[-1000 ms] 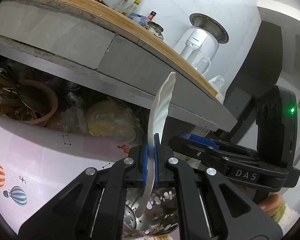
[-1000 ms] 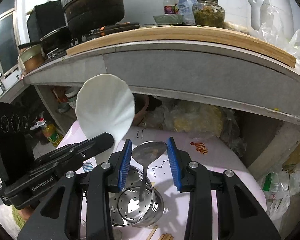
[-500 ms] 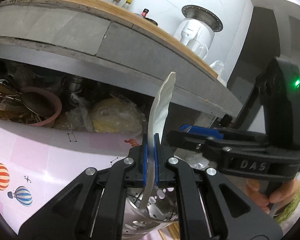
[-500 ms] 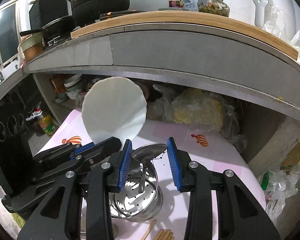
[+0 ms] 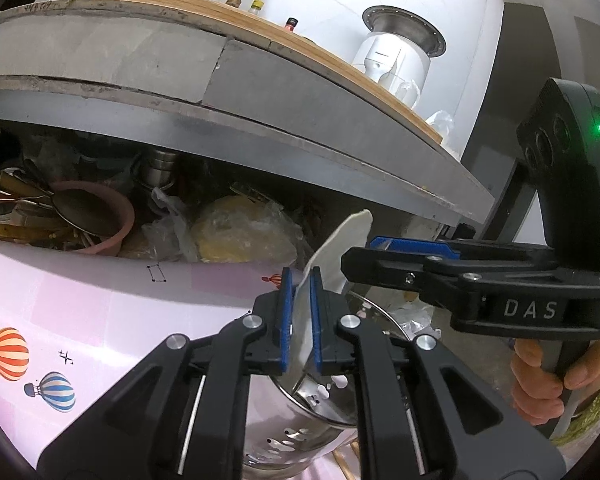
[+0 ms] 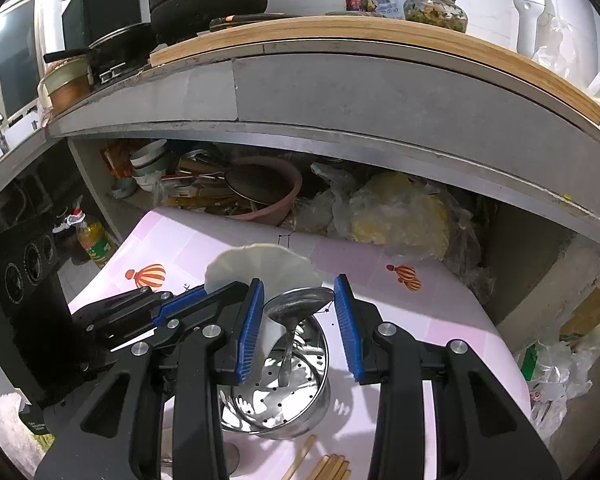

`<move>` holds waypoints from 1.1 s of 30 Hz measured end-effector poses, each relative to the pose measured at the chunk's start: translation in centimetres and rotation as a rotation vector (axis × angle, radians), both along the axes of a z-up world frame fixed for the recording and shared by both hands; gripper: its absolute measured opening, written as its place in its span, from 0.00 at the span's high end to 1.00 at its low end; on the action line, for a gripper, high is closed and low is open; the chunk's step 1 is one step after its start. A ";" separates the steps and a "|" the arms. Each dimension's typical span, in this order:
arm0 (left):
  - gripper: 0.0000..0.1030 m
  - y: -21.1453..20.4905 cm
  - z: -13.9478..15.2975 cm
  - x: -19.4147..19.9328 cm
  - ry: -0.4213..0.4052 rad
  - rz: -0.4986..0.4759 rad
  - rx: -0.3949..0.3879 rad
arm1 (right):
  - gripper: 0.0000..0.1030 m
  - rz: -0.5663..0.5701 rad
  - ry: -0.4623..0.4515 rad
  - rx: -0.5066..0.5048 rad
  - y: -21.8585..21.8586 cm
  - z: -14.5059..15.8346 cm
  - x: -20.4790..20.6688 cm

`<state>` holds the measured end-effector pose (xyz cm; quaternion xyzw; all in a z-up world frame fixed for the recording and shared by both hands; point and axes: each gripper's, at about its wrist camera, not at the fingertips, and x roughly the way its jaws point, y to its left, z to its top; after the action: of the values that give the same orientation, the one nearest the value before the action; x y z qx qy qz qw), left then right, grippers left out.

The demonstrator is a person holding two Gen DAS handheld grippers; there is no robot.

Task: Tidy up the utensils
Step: 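Lower the paddle and spoon into the steel holder and open both tools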

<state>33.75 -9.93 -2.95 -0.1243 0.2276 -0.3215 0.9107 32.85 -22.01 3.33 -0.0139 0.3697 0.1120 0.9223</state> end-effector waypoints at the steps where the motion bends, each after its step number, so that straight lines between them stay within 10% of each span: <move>1: 0.93 0.0 0.0 0.1 0.002 0.000 -0.001 | 0.65 0.000 0.002 0.002 0.0 0.0 0.0; 9: 0.91 0.4 0.0 0.6 0.029 -0.001 -0.007 | 0.65 0.003 -0.002 0.002 0.0 0.2 -0.2; 13: 0.70 0.3 0.5 1.0 0.039 -0.013 0.005 | 0.65 0.005 -0.004 0.008 -0.1 0.4 -0.3; 33: 0.64 3.7 1.7 -1.8 0.057 0.088 0.070 | 0.65 0.037 0.021 -0.057 1.2 -1.2 -0.3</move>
<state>31.95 -6.18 -1.29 -0.1112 0.2591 -0.2694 0.9209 32.50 -20.82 2.13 -0.0459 0.3822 0.1186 0.9153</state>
